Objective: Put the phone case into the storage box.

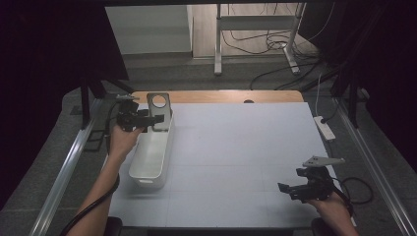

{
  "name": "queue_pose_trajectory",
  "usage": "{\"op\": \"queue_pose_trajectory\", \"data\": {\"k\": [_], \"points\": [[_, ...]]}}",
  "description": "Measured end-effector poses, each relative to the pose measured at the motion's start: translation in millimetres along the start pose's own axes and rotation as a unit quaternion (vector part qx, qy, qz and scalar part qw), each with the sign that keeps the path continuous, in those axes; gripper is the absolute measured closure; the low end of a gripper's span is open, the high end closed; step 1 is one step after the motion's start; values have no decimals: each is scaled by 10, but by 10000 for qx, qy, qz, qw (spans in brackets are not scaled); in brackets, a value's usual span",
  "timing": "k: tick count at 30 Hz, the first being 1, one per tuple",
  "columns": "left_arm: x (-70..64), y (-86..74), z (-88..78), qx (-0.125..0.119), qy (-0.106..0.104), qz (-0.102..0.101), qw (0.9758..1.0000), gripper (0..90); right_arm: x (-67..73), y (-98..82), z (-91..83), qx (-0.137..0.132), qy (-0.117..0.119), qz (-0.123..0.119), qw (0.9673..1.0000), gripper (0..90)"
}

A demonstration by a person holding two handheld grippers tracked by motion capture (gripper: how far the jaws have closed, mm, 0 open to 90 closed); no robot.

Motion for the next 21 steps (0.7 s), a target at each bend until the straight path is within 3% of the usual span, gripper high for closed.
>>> {"op": "queue_pose_trajectory", "data": {"k": [7,21], "points": [[-112,-54,24,7,49,280,9996,87,-4,-2,4,21,-22,25,10000,41],[-308,-140,80,3,-16,610,9981,62,-11,-6,10,57,-98,14,9999,21]]}}
Point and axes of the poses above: each handheld gripper's, and its own axes: z roughly forward along the jaws, y roughly out of its top, x roughly to its left, the point moved 8 cm from there along z, roughly forward along the jaws
